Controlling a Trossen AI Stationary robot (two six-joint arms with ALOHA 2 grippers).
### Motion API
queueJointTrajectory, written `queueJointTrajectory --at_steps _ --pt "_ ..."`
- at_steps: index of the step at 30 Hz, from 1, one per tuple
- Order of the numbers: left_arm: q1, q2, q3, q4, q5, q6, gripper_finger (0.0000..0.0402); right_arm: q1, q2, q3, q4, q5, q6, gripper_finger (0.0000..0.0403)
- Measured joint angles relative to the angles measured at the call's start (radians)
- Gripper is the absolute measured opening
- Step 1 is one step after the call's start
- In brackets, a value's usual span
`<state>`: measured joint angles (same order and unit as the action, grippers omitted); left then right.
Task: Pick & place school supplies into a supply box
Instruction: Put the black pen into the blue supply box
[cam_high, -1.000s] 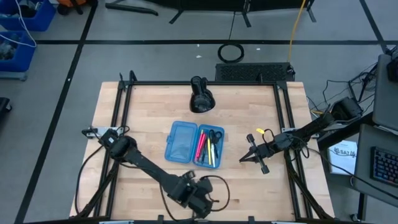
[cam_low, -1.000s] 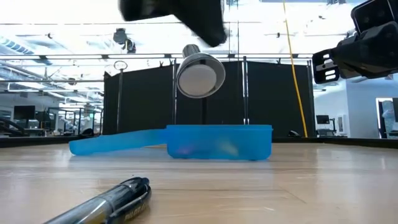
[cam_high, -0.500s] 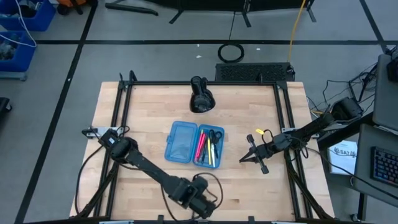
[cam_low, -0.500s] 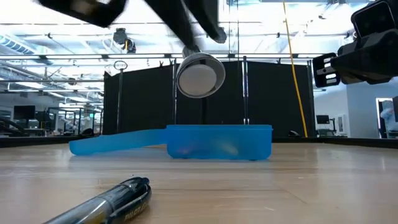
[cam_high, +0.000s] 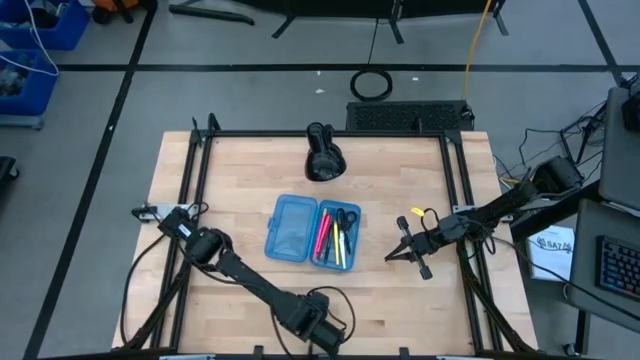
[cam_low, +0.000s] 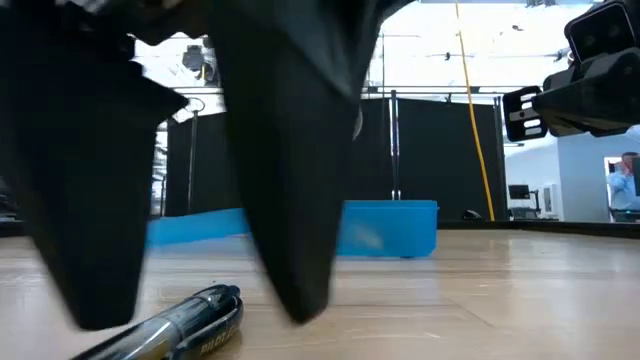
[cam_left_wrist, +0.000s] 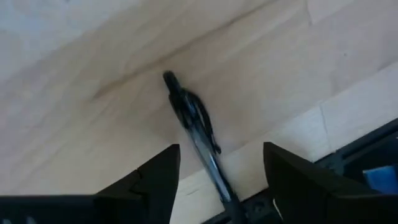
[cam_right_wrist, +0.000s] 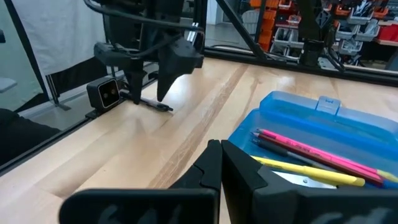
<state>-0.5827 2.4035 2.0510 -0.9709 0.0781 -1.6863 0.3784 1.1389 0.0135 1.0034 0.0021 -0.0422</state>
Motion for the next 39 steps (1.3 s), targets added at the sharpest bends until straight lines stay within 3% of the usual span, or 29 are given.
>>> queueJointTrajectory --at_steps 8,16,22,32,39 --pt "-0.001 0.023 0.004 -0.065 0.003 -0.022 0.0208 0.0 0.0 0.0 -0.003 0.0 0.003 0.0" --pt "0.0 0.067 0.008 -0.119 0.034 -0.008 0.0106 0.0 0.0 0.0 -0.005 0.0 0.003 0.0" --pt "0.003 0.067 0.007 -0.15 -0.009 0.021 0.0046 0.0 0.0 0.0 -0.001 0.0 0.003 0.0" --pt "0.038 0.067 0.005 -0.322 -0.058 0.135 0.0063 0.0 0.0 0.0 0.002 0.0 0.004 0.0" --pt "0.05 0.067 0.003 -0.309 -0.077 0.19 0.0046 0.0 0.0 0.0 0.002 0.0 0.005 0.0"
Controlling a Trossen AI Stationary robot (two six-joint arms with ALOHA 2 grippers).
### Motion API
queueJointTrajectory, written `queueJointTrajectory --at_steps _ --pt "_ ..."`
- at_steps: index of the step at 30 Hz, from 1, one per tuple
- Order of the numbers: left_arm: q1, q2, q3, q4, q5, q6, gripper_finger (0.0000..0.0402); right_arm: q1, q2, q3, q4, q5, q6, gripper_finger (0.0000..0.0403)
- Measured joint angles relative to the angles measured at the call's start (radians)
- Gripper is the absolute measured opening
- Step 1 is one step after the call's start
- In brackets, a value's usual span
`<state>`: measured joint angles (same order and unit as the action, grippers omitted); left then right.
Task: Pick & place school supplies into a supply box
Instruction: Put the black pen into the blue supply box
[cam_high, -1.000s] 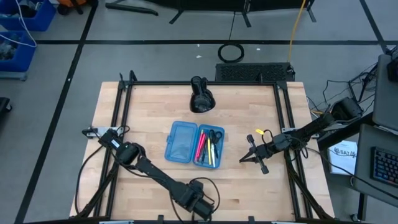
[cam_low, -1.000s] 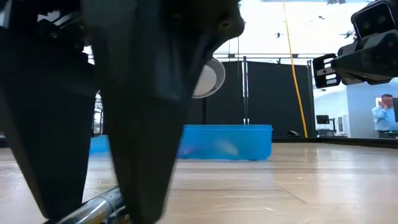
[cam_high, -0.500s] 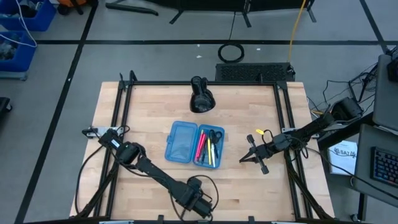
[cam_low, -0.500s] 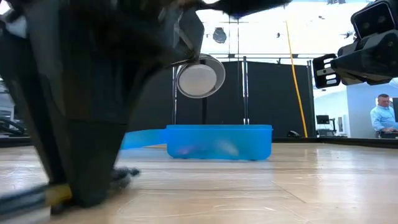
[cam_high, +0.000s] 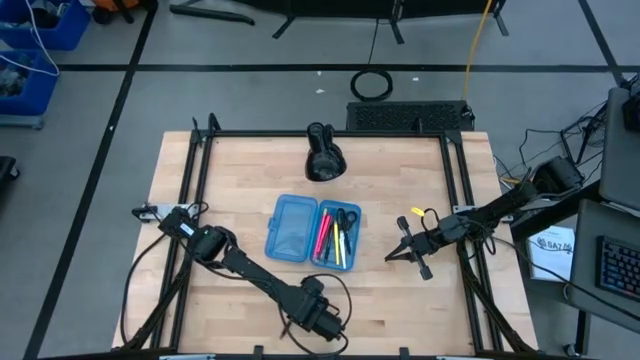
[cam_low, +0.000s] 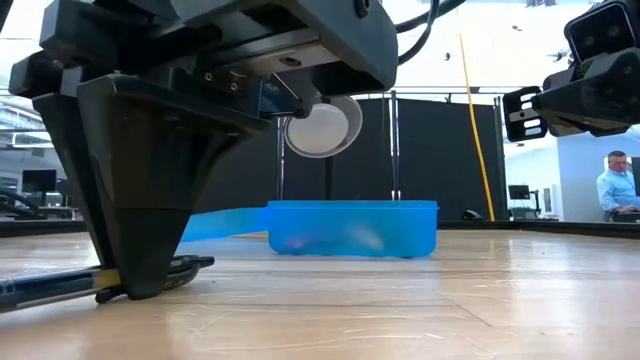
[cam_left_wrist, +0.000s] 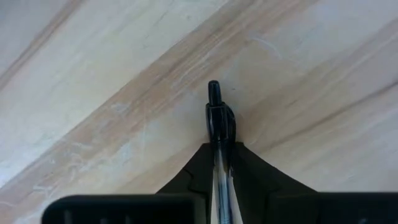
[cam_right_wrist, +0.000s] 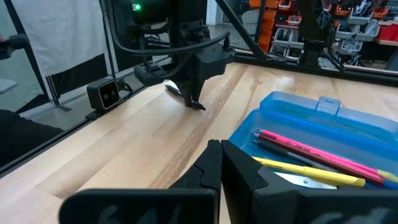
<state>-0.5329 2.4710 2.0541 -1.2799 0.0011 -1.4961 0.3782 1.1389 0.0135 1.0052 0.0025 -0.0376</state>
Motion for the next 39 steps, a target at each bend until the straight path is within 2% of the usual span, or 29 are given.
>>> queueJointTrajectory --at_steps 10,35,39 --pt "0.001 0.0 -0.002 0.032 -0.006 0.075 0.0043 0.0 0.0 0.0 0.007 -0.001 0.0 0.0" --pt "0.016 -0.049 -0.005 0.003 -0.04 0.096 0.0042 0.0 0.0 0.0 0.015 -0.003 0.0 0.0" --pt "0.039 -0.095 -0.008 -0.001 -0.133 0.112 0.0042 0.0 0.0 0.0 0.014 -0.003 0.0 0.0"
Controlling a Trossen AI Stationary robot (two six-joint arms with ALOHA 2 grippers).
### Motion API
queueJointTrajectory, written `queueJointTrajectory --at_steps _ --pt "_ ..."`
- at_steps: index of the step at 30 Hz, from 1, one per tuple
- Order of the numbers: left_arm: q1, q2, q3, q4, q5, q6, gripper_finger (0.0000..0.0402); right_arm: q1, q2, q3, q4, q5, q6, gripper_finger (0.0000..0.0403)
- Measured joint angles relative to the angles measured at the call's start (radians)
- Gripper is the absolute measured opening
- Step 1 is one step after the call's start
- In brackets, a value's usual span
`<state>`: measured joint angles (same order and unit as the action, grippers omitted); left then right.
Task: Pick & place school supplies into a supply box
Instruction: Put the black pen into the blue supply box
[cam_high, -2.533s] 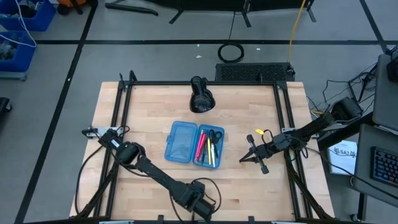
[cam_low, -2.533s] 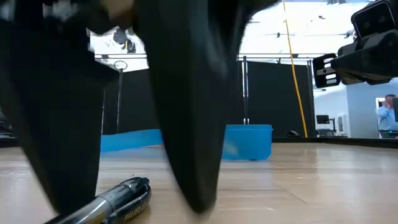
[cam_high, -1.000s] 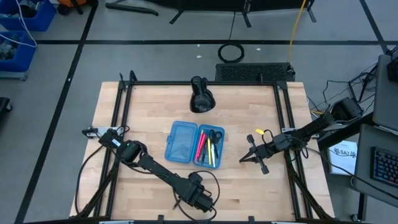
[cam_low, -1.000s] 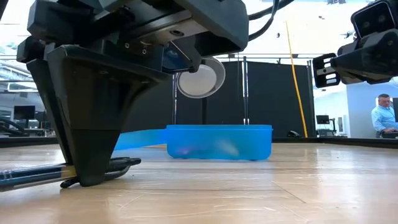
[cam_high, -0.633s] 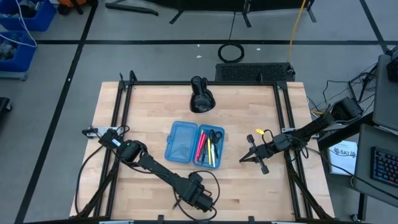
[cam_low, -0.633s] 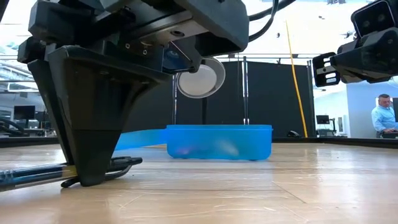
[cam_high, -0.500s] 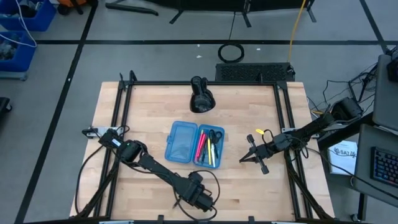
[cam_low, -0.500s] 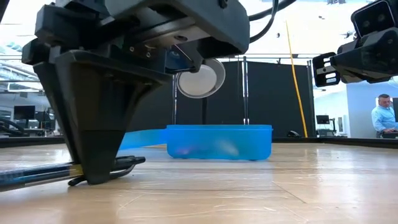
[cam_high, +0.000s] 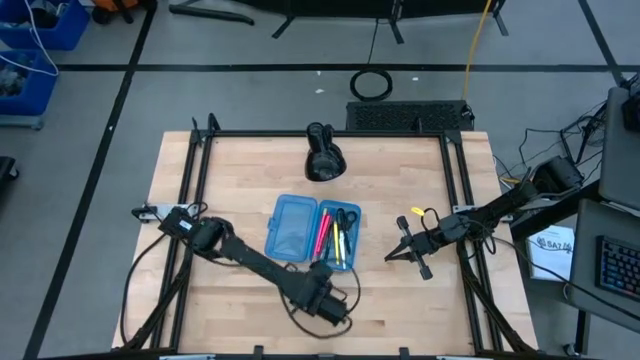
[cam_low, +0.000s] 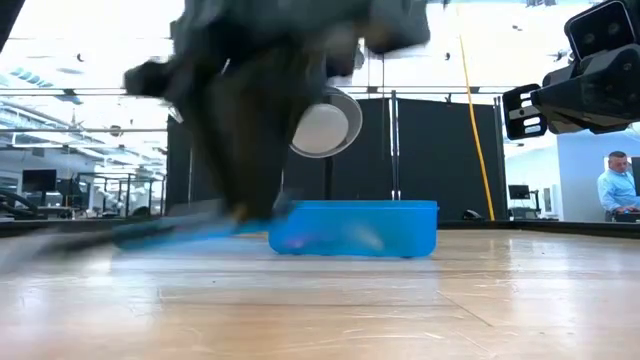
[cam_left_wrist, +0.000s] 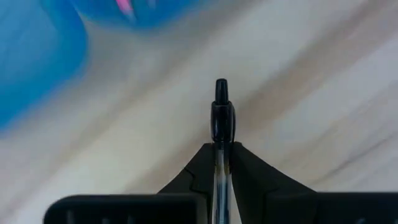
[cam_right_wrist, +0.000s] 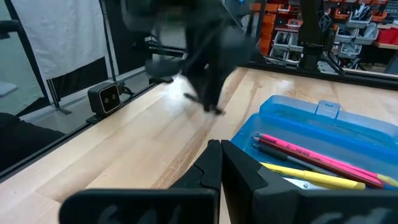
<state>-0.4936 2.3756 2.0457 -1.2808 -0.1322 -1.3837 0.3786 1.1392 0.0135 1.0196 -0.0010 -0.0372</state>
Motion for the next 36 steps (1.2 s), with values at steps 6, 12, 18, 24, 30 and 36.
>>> queueJointTrajectory --at_steps 6,12,18,24,30,36 --pt "0.047 -0.094 0.002 0.005 -0.08 0.09 0.0042 0.0 0.0 0.0 0.0 0.0 0.0 0.0" --pt "0.182 -0.181 0.006 0.043 -0.138 0.203 0.0042 0.0 0.0 0.0 0.001 0.0 0.0 0.0" --pt "0.353 -0.173 0.007 0.202 -0.079 0.355 0.0042 0.0 0.0 0.0 0.001 0.0 0.0 0.0" --pt "0.454 -0.128 -0.021 0.182 -0.094 0.353 0.0042 0.0 0.0 0.0 -0.003 -0.001 0.0 0.0" --pt "0.473 -0.085 -0.08 0.181 -0.029 0.248 0.0042 0.001 0.0 0.0 -0.026 -0.003 0.025 0.0" --pt "0.479 -0.087 -0.112 0.184 -0.028 0.118 0.0042 0.001 0.0 0.0 -0.03 -0.003 0.026 0.0"
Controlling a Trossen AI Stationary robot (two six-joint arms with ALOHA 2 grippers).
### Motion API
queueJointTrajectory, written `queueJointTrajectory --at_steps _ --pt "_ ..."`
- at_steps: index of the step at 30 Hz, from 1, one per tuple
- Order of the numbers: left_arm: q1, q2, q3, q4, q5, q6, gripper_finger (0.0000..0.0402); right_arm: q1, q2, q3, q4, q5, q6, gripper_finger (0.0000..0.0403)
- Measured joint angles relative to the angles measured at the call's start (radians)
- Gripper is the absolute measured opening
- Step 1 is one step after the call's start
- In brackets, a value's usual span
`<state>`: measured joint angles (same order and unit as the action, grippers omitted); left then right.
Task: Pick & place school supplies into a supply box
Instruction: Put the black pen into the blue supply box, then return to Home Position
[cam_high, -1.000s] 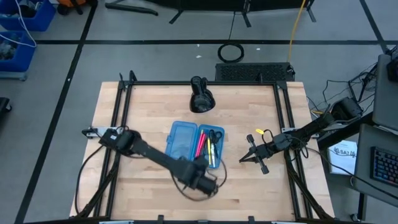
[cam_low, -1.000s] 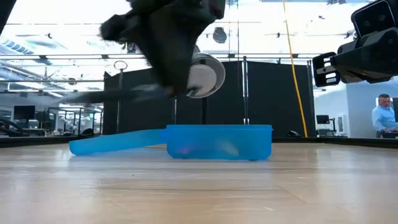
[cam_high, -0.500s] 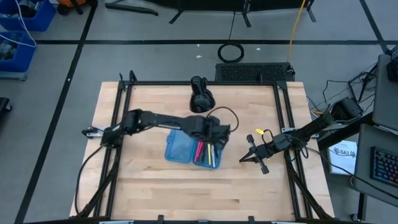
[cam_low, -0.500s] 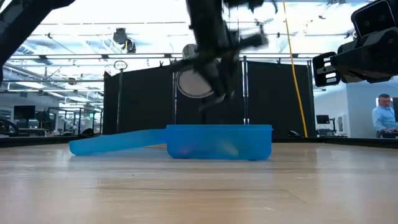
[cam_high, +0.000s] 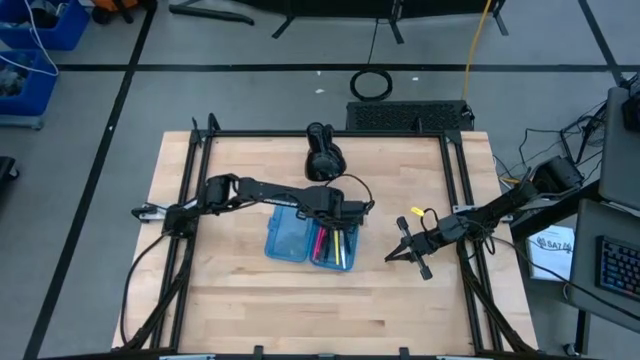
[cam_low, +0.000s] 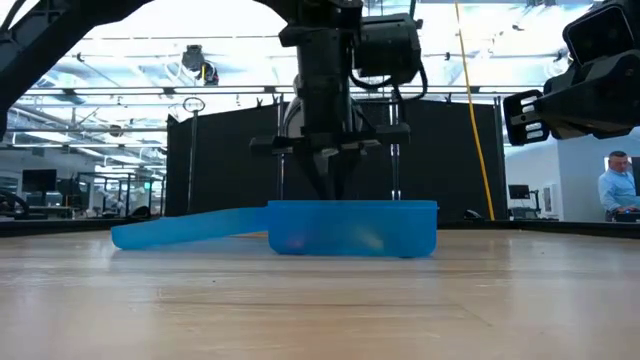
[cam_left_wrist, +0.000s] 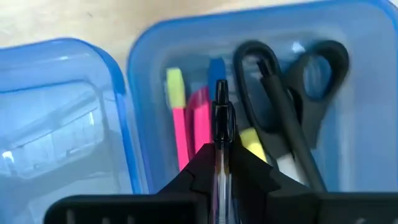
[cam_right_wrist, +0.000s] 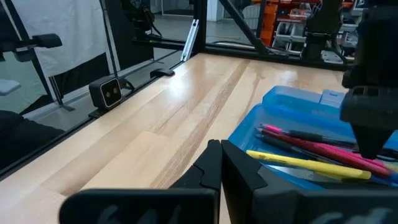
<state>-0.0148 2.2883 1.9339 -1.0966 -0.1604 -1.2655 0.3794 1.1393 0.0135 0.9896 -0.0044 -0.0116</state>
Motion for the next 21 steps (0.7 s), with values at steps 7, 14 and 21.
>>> queueJointTrajectory --at_steps 7,14,21 --pt "0.008 0.0 -0.076 0.044 0.037 -0.019 0.0042 0.0 0.0 0.0 0.004 0.0 0.0 0.0" --pt "-0.007 -0.006 -0.114 0.089 0.0 0.017 0.0079 0.0 0.0 0.0 0.008 0.0 0.008 0.0" --pt "-0.021 0.003 -0.026 0.1 -0.052 0.091 0.017 0.0 0.0 0.0 0.007 0.0 0.01 0.0"
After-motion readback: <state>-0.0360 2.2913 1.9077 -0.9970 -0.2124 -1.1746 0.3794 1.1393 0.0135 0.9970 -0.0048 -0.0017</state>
